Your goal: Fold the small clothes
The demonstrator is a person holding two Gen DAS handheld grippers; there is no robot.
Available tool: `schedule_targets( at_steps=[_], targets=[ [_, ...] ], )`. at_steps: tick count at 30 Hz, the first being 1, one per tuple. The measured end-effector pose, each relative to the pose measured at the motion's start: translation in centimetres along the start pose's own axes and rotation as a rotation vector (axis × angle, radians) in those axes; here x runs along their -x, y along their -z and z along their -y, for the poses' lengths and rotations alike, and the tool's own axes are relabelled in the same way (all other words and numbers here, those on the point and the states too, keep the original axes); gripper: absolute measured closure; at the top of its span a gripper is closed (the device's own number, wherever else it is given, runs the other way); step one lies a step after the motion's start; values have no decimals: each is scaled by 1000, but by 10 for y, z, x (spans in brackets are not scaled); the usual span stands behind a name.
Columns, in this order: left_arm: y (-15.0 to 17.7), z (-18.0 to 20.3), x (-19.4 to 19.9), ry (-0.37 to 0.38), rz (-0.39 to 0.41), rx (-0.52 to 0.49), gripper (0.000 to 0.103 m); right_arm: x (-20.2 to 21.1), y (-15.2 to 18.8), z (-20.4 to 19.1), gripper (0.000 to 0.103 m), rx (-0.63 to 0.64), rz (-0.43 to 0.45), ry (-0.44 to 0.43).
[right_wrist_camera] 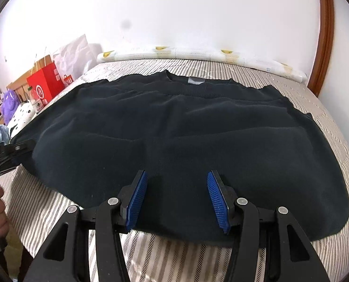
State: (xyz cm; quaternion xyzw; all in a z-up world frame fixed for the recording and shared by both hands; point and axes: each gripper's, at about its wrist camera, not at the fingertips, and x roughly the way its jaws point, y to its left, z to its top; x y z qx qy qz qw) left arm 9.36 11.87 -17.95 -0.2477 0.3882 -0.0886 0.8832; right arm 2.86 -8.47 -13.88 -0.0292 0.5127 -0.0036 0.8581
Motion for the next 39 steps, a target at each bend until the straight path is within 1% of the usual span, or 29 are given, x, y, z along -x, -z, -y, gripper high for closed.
schedule_targets(
  at_steps=[1, 2, 3, 4, 7, 12, 17, 21, 22, 24, 25, 28, 30, 31, 33, 34, 37, 39],
  targets=[
    [-2, 1, -2, -13, 6, -2, 59, 4, 1, 3, 50, -10, 2, -1],
    [-4, 2, -2, -24, 15, 2, 63, 7, 2, 6, 50, -18, 4, -1],
    [-6, 3, 0, -33, 26, 2, 71, 9, 3, 8, 50, -24, 6, 0],
    [-7, 4, 1, -40, 34, -1, 77, 13, 4, 12, 50, -36, 8, 1],
    [-14, 15, 9, -56, 65, -42, 82, 19, 4, 21, 50, -52, 13, 10],
    [-27, 54, 29, -63, 136, -143, 86, 31, -2, 43, 50, -92, 11, 23],
    [-42, 110, 44, -44, 195, -238, 88, 53, -9, 80, 50, -146, 38, 95],
    [-44, 162, 43, -3, 207, -342, 90, 76, -5, 112, 50, -208, 81, 101],
    [-41, 181, 42, 16, 209, -385, 90, 82, -2, 120, 50, -223, 91, 110],
    [-37, 204, 40, 44, 207, -442, 91, 89, 2, 132, 50, -248, 101, 122],
    [-31, 222, 36, 68, 200, -482, 91, 93, 5, 138, 50, -263, 105, 125],
    [-14, 260, 22, 121, 162, -567, 91, 101, 14, 154, 50, -293, 116, 139],
    [2, 281, 6, 157, 114, -613, 91, 104, 20, 160, 50, -311, 117, 149],
    [14, 292, -6, 181, 72, -635, 92, 104, 24, 164, 50, -324, 112, 150],
    [30, 302, -25, 202, 12, -659, 92, 105, 32, 167, 50, -336, 103, 151],
    [44, 307, -39, 209, -30, -677, 92, 105, 36, 169, 50, -341, 93, 156],
    [68, 307, -65, 192, -106, -704, 91, 103, 47, 172, 50, -343, 68, 172],
    [78, 301, -73, 190, -137, -700, 91, 102, 50, 173, 50, -346, 53, 178]
  ],
)
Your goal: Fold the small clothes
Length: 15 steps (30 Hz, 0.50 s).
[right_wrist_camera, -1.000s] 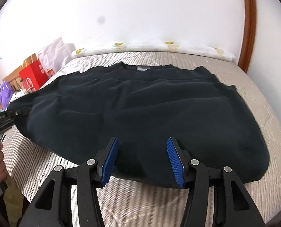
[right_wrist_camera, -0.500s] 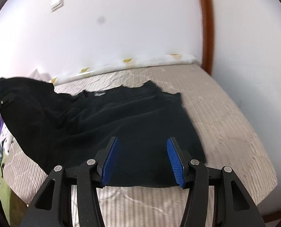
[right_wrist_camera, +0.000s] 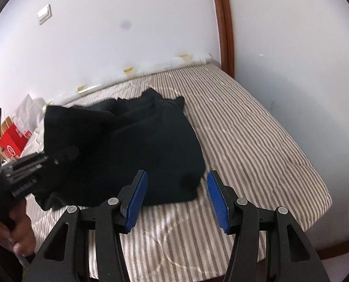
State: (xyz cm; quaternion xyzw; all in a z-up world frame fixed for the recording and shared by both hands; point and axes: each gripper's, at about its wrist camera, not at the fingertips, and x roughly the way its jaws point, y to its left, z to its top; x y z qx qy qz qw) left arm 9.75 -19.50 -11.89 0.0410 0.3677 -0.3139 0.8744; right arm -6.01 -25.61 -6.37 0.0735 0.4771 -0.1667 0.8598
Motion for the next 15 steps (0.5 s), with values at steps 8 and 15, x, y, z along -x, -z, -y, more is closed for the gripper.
schedule_targets(
  at_steps=[8, 15],
  targets=[
    [2, -18, 35, 56, -7, 51, 73, 3, -17, -23, 50, 33, 27, -54],
    [23, -33, 82, -45, 58, 59, 53, 7, -36, -57, 42, 57, 58, -126]
  ],
)
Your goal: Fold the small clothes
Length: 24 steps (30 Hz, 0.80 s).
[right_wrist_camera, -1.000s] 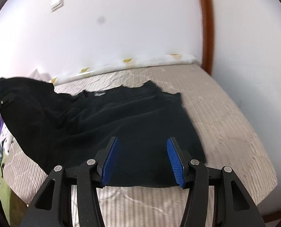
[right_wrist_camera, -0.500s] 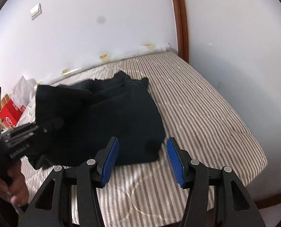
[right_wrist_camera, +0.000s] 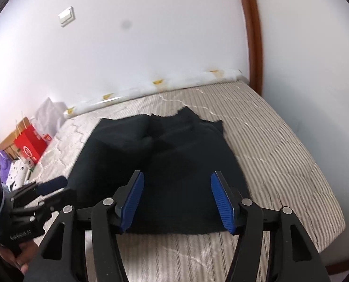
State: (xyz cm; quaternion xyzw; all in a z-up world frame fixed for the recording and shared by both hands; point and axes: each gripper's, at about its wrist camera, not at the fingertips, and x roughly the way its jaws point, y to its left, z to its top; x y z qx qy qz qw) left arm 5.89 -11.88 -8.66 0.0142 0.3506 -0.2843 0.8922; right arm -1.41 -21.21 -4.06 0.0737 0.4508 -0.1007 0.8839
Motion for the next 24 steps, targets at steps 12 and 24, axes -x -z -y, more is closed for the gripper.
schedule_targets(
  at_steps=[12, 24],
  targets=[
    [23, -87, 19, -183, -6, 132, 49, -36, -5, -31, 30, 22, -52, -57],
    [20, -121, -25, -117, -85, 210, 48, -131, -10, -29, 37, -177, -208, -228]
  ],
)
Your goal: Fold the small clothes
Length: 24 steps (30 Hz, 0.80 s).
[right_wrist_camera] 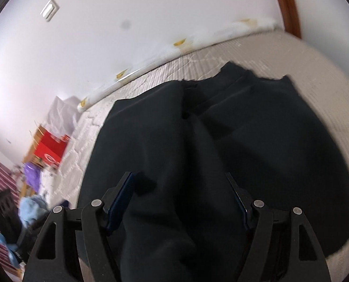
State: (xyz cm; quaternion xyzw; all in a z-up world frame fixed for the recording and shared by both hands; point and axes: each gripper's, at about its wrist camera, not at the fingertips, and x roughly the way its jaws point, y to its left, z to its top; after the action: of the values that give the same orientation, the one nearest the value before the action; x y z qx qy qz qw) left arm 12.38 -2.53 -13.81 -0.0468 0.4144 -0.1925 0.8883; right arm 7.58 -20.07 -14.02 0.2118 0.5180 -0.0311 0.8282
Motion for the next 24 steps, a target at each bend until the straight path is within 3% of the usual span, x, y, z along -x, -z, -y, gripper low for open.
schedule_targets(
  at_steps=[1, 4, 8, 10, 14, 16, 19, 24],
  targets=[
    [0, 1, -3, 5, -8, 3, 47, -3, -4, -4, 54, -3, 17, -15],
    [-2, 1, -9, 16, -12, 8, 46, -3, -14, -16, 89, 50, 65, 15],
    [-5, -2, -9, 71, -11, 27, 43, 29, -29, -32, 92, 166, 173, -8],
    [-5, -1, -8, 84, -5, 27, 42, 62, -32, -36, 92, 208, 267, -3],
    [-5, 5, -13, 91, -16, 2, 43, 112, -29, -10, 92, 230, 394, 57],
    [-6, 10, -16, 110, -20, -5, 43, 112, -24, 15, 92, 209, 391, 127],
    [-7, 22, -20, 134, -25, -21, 43, 91, -11, 68, 92, 112, 313, 194],
    [-10, 50, -24, 151, -37, -73, 43, 67, 16, 100, 91, 58, 249, 205]
  ],
)
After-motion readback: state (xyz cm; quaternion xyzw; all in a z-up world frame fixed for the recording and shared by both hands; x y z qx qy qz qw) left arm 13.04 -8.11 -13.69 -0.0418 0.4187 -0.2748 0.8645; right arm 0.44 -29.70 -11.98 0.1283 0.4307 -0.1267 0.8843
